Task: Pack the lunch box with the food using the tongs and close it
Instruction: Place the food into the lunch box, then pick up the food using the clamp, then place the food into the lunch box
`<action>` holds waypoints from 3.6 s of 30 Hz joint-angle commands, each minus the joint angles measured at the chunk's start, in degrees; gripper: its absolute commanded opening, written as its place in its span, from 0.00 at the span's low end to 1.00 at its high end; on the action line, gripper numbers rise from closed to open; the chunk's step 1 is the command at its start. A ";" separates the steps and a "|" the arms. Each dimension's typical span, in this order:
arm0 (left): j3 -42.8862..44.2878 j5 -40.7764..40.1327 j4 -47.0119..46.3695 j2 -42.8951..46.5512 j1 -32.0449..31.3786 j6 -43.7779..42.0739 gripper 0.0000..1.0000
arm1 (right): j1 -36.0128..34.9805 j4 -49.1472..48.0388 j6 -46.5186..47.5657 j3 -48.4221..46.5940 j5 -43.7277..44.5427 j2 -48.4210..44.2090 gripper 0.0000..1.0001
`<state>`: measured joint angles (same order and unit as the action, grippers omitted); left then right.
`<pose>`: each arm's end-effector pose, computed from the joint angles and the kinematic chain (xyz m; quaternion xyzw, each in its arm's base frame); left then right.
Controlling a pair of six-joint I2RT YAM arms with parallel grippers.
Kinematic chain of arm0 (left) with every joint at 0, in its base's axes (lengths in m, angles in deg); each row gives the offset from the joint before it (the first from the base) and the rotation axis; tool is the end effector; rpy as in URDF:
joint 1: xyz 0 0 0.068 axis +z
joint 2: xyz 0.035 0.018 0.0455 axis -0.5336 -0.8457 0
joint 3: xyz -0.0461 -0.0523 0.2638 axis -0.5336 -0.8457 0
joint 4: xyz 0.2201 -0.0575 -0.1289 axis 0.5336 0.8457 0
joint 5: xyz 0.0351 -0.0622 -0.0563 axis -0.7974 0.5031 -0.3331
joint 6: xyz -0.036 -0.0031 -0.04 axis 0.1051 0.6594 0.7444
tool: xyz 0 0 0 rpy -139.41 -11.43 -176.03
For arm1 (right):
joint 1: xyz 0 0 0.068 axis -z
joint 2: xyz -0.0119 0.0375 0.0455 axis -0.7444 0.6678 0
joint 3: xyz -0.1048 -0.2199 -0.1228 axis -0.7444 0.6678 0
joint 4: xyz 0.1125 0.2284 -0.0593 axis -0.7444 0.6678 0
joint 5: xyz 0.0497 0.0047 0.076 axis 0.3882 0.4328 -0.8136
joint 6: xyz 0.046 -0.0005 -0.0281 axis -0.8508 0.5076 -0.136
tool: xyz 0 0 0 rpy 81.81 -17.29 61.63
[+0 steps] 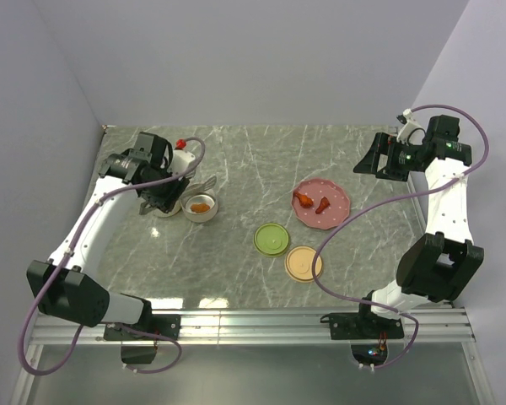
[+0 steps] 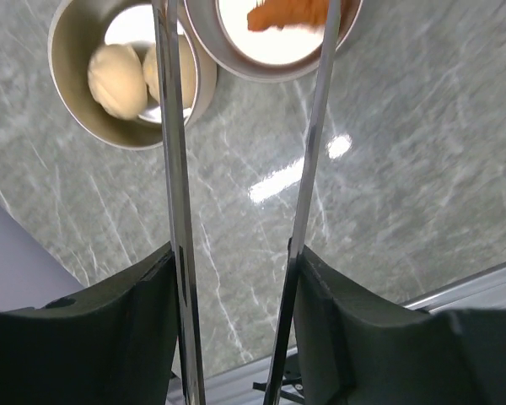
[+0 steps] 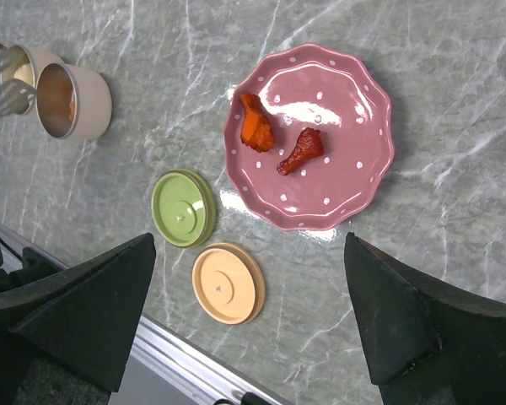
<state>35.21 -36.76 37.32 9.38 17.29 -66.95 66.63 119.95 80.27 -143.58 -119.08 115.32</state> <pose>0.2513 -0.0678 0.3345 0.2924 0.9279 0.0003 0.2313 0.3004 -0.0752 0.3579 -0.0205 0.8973 0.2772 0.3429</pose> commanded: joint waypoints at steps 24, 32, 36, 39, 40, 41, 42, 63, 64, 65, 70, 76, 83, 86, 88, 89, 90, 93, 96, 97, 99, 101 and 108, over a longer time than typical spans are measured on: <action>23.64 12.08 -10.79 -24.77 -21.34 -13.26 0.60 | -0.33 0.88 1.02 -1.95 1.04 -0.93 1.00; 27.52 11.90 -14.48 -30.94 -23.71 -23.81 0.59 | -0.42 0.71 1.37 -1.16 1.30 -0.84 1.00; 28.13 11.20 -14.57 -34.10 -24.76 -27.24 0.57 | -0.33 0.88 1.63 -1.16 1.21 -0.58 1.00; 29.01 11.20 -15.45 -36.03 -24.85 -27.69 0.57 | -0.33 0.71 1.72 -0.99 1.21 -0.58 1.00; 29.27 11.29 -15.89 -36.48 -24.77 -27.52 0.57 | -0.33 0.71 1.72 -0.90 1.21 -0.49 1.00; 29.45 11.38 -15.98 -37.00 -24.85 -27.52 0.57 | -0.33 0.62 1.72 -0.72 1.21 -0.49 1.00; 29.97 11.72 -15.89 -37.88 -24.85 -27.43 0.56 | -0.33 0.53 1.72 -0.72 1.21 -0.49 1.00; 39.11 8.65 -16.33 -48.17 -25.38 -26.64 0.45 | -0.16 0.44 1.81 -0.28 1.39 -0.40 1.00; 39.21 8.48 -16.24 -48.26 -25.47 -26.72 0.45 | -0.15 0.53 1.98 -0.37 1.48 -0.49 1.00; 39.29 8.48 -16.16 -48.26 -25.56 -26.72 0.44 | -0.15 0.71 1.98 -0.54 1.48 -0.32 1.00; 40.00 8.39 -15.36 -48.52 -25.64 -26.37 0.39 | -0.07 0.71 1.90 -0.55 1.13 -0.32 1.00; 39.03 9.35 -16.16 -46.15 -25.82 -24.62 0.30 | 0.02 0.88 1.90 -0.81 1.12 -0.32 1.00; 41.93 11.73 -13.44 -41.07 -25.82 -19.09 0.22 | 0.02 1.41 2.07 -1.60 1.13 -0.84 1.00; 40.45 12.78 -11.94 -37.03 -25.73 -17.68 0.21 | 0.02 1.67 2.25 -2.04 0.78 -1.02 1.00; 38.51 13.39 -11.94 -34.47 -25.56 -16.71 0.20 | 0.02 1.76 2.34 -2.39 0.51 -1.02 1.00; 36.68 13.66 -11.85 -31.76 -25.56 -15.75 0.19 | 0.02 2.11 2.42 -2.48 0.34 -1.02 1.00; 35.88 13.75 -11.59 -30.43 -25.47 -15.22 0.18 | -0.07 2.20 2.42 -2.57 0.33 -0.93 1.00; 32.97 14.63 -9.40 -25.51 -25.03 -12.84 0.17 | 0.02 2.99 3.04 -3.44 0.07 -0.67 1.00; 28.76 15.50 -7.55 -19.71 -23.45 -10.30 0.16 | 0.02 3.35 3.30 -3.97 -0.28 -0.49 1.00; 27.27 15.51 -7.28 -17.96 -22.14 -9.07 0.16 | 0.02 3.35 3.30 -4.06 -0.28 -0.49 1.00; 22.00 15.60 -7.10 -12.24 -20.21 -7.83 0.16 | 0.02 3.35 3.48 -3.89 -0.89 -0.49 1.00; 17.27 15.68 -5.53 -6.81 -16.52 -6.86 0.16 | -0.15 3.08 3.48 -3.54 -1.33 -0.58 1.00; 3.98 13.84 -3.41 6.05 -6.41 -5.54 0.17 | -0.94 2.64 3.30 -2.83 -1.51 -0.58 1.00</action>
<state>41.92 -23.25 33.12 11.28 8.94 -74.52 66.35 122.71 82.87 -145.07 -119.52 115.32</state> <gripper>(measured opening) 0.359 0.996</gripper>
